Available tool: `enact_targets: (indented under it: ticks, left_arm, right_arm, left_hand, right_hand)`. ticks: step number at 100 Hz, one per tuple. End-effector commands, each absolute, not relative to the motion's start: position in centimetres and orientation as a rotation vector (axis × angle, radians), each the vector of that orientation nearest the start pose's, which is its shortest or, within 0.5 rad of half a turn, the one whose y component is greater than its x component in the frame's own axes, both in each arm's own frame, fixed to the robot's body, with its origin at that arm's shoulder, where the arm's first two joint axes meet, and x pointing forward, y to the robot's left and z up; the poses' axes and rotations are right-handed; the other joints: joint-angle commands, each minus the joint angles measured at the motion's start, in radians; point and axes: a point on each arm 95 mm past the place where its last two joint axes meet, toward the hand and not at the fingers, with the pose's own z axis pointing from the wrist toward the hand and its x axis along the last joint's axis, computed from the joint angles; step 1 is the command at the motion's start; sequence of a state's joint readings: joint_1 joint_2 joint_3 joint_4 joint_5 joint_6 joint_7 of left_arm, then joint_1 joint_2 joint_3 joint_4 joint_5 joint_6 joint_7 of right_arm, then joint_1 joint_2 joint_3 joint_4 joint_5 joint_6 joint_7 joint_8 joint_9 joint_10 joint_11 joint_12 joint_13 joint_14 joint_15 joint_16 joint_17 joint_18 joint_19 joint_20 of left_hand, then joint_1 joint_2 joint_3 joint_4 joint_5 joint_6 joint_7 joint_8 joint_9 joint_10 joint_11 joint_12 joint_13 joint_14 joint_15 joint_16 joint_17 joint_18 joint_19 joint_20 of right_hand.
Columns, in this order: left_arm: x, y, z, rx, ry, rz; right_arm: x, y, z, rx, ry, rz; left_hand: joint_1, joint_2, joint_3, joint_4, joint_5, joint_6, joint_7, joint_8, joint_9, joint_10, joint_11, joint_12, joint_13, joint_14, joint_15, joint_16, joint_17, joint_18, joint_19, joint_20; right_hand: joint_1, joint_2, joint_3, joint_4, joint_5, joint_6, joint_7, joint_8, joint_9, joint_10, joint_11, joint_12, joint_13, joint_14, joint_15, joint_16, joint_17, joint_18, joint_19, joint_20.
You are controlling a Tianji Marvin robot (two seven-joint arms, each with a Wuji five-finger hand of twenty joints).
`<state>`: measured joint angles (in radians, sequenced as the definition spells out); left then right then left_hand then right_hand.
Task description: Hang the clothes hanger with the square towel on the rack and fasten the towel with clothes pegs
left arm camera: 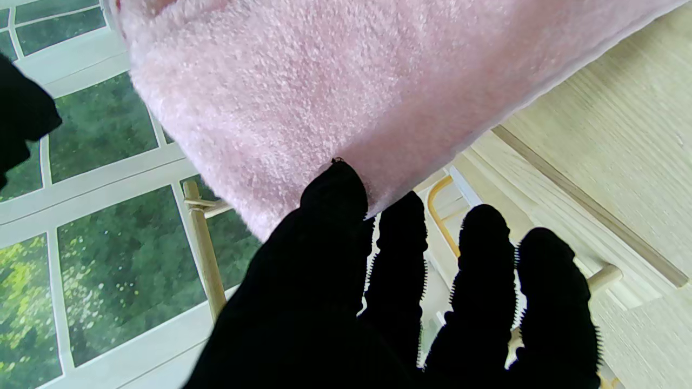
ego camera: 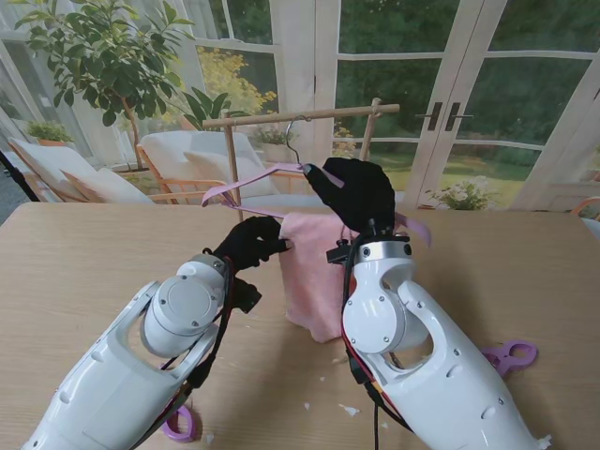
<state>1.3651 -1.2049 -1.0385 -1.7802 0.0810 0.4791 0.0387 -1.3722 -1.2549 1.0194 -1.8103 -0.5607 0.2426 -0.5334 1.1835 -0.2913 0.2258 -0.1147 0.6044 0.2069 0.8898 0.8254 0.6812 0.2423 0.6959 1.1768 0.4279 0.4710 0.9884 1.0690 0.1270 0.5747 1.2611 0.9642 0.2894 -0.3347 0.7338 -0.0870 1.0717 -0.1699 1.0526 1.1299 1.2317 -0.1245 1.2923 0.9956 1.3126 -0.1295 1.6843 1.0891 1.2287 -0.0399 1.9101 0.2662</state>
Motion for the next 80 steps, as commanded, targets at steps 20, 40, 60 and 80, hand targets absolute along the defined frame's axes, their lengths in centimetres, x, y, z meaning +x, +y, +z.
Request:
enact_targets:
  ticks: [20,40,60,80]
  left_arm:
    - [42.4,-8.7,-22.9,-2.091,0.84,-1.92]
    - [42.7,-7.9,-22.4,-2.092,0.79,-1.905]
    - [42.8,-6.9,-21.9,-2.087,0.738,-1.894]
    - [43.2,-6.0,-22.2,-2.09,0.732,-1.848]
  right_arm:
    - [40.8,8.9,-16.4,1.267,0.551,2.069]
    - [40.6,8.7,-16.2,1.304,0.55,2.089]
    - [40.5,8.2,-15.9,1.324,0.527,2.055]
    - [40.4,7.9,-15.7,1.348,0.511,2.07]
  left_hand:
    - [0.012,-0.004,0.09,0.031,0.101,0.028,0.0,0.093,0.035,0.045,0.084,0.032,0.051,0.007,0.076,0.042,0.042,0.008,0.03,0.054]
    - [0.006,-0.007,0.101,0.028,0.109,0.031,-0.012,0.103,0.036,0.048,0.085,0.034,0.052,0.007,0.078,0.043,0.044,0.009,0.03,0.058]
    - [0.006,-0.007,0.107,0.026,0.11,0.033,-0.021,0.111,0.035,0.051,0.085,0.034,0.052,0.01,0.08,0.043,0.045,0.008,0.03,0.061]
    - [0.002,-0.003,0.107,0.023,0.106,0.026,-0.029,0.12,0.032,0.046,0.08,0.031,0.047,0.008,0.076,0.041,0.042,0.009,0.026,0.061]
  right_hand:
    - [0.068,0.045,0.047,0.087,0.078,0.031,0.066,0.026,0.091,0.059,0.145,0.051,0.006,-0.053,0.127,0.058,0.041,-0.279,0.184,1.024]
    - [0.071,0.043,0.046,0.087,0.079,0.035,0.065,0.026,0.092,0.064,0.145,0.051,0.006,-0.052,0.128,0.06,0.04,-0.279,0.184,1.027]
    - [0.076,0.041,0.045,0.087,0.079,0.043,0.064,0.026,0.093,0.067,0.145,0.051,0.006,-0.049,0.129,0.063,0.04,-0.278,0.184,1.031]
    - [0.079,0.041,0.042,0.086,0.08,0.045,0.063,0.026,0.092,0.071,0.145,0.051,0.006,-0.047,0.129,0.065,0.04,-0.277,0.184,1.034]
